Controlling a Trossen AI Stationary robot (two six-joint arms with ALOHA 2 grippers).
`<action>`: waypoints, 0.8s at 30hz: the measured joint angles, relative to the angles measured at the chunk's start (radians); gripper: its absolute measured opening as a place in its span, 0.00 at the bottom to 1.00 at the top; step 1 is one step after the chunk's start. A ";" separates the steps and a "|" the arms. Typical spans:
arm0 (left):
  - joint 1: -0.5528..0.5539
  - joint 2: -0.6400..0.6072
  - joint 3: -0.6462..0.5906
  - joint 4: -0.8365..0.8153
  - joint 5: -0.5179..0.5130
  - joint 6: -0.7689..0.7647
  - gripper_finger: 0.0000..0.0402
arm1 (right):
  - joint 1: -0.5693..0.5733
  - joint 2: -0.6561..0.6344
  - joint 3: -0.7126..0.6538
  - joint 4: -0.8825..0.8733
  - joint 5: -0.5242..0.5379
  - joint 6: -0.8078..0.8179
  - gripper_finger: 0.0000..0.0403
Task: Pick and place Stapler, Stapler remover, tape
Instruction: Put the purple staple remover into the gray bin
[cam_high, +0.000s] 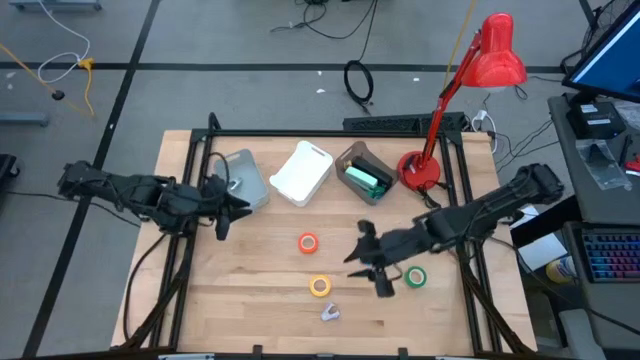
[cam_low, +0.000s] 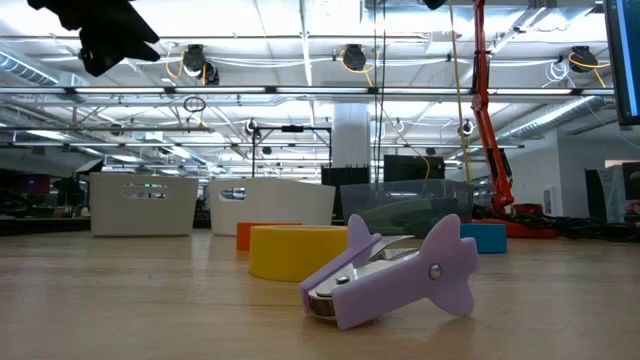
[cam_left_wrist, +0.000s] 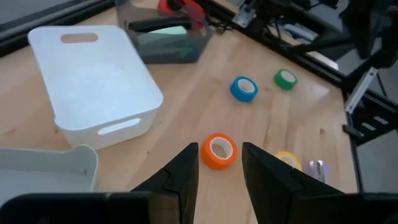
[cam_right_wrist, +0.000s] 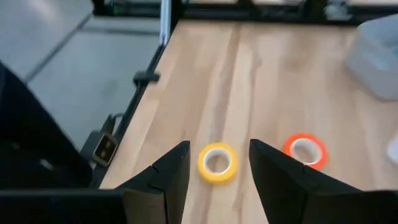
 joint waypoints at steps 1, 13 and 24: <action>-0.020 -0.001 -0.001 0.002 -0.013 0.000 0.32 | 0.010 0.026 0.025 -0.026 0.000 0.001 0.39; -0.128 -0.092 -0.079 0.024 -0.038 0.043 0.32 | 0.094 0.248 0.182 -0.106 -0.006 0.057 0.39; -0.115 -0.315 -0.170 -0.048 -0.020 0.079 0.32 | 0.105 0.383 0.190 -0.104 -0.154 0.080 0.39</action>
